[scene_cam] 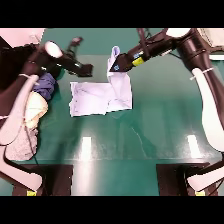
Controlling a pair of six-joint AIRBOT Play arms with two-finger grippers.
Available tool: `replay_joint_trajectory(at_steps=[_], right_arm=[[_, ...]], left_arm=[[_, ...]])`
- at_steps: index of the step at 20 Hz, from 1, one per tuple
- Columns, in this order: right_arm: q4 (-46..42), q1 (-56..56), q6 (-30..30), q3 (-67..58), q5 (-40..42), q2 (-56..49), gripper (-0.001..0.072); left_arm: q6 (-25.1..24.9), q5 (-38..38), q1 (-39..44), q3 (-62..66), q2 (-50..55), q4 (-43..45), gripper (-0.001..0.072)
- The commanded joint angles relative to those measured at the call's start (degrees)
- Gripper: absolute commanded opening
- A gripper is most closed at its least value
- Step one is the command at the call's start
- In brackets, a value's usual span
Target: Fold the shirts.
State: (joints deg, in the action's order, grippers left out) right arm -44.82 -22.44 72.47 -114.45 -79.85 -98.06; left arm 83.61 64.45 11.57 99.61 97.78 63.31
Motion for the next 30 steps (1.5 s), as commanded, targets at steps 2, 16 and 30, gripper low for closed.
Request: replay_joint_trajectory(at_steps=[2,16,30], right_arm=[[0.28,-5.86,-3.21,0.0,5.66,-5.18,0.0013],[-1.86,-4.68,-8.2,14.25,12.09,-0.9,0.0582],[7.56,13.94,-5.46,33.38,12.22,-5.84,0.0696]], left_arm=[[-1.53,6.47,-7.76,0.22,-10.1,3.87,0.0023],[-1.55,11.21,-9.49,0.24,-15.63,4.04,0.0024],[-1.53,11.17,-9.46,-0.04,-15.1,3.58,0.0024]])
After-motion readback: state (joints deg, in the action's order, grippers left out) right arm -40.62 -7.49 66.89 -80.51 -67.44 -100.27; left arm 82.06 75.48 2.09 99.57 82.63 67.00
